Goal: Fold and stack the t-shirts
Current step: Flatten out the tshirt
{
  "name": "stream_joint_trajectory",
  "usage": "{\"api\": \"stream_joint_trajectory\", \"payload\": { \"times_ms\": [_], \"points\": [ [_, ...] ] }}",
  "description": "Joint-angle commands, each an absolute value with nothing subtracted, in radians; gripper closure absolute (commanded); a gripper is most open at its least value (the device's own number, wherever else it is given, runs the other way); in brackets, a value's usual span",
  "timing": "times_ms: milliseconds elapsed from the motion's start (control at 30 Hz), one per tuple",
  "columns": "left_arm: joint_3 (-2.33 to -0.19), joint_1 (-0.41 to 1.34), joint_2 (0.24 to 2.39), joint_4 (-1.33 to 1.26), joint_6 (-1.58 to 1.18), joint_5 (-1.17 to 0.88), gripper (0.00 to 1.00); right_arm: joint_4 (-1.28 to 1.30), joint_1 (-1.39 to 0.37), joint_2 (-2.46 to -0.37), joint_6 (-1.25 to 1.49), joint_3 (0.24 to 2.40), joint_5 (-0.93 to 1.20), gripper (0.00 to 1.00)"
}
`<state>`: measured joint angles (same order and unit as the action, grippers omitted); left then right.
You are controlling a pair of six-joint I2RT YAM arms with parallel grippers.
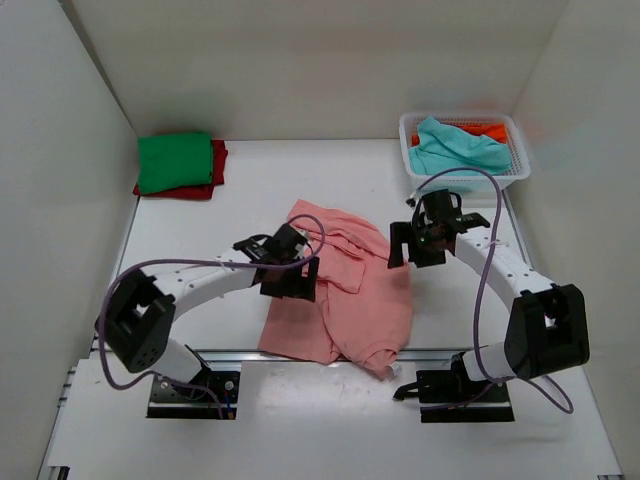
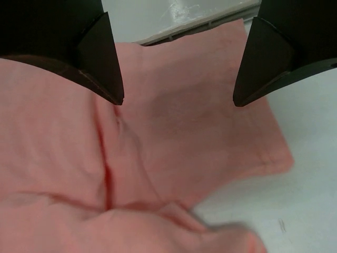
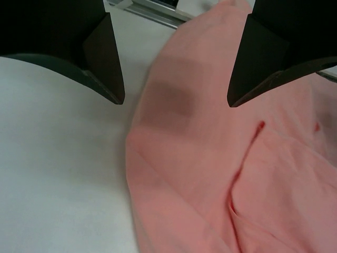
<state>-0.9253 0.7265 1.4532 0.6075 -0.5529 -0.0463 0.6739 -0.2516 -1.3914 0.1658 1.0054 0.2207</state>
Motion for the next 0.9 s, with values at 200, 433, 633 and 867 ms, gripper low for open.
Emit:
{"api": "stream_joint_trajectory", "payload": {
  "times_ms": [200,433,633,867],
  "points": [
    [-0.908,0.761,1.612,0.683,-0.615,0.159,0.01,0.632,-0.294,-1.472,0.137,0.888,0.261,0.21],
    [-0.951,0.758,1.810,0.666,-0.522,0.158,0.83,0.637,-0.341,-1.611,0.176,0.916,0.322,0.79],
    [-1.041,0.559,1.729,0.729,-0.479,0.323,1.00,0.735,-0.279,-1.511,0.170,1.084,0.265,1.00],
    [-1.147,0.246,1.623,0.692,-0.445,0.347,1.00,0.703,-0.273,-1.548,0.190,1.166,0.336,0.74]
  ]
}}
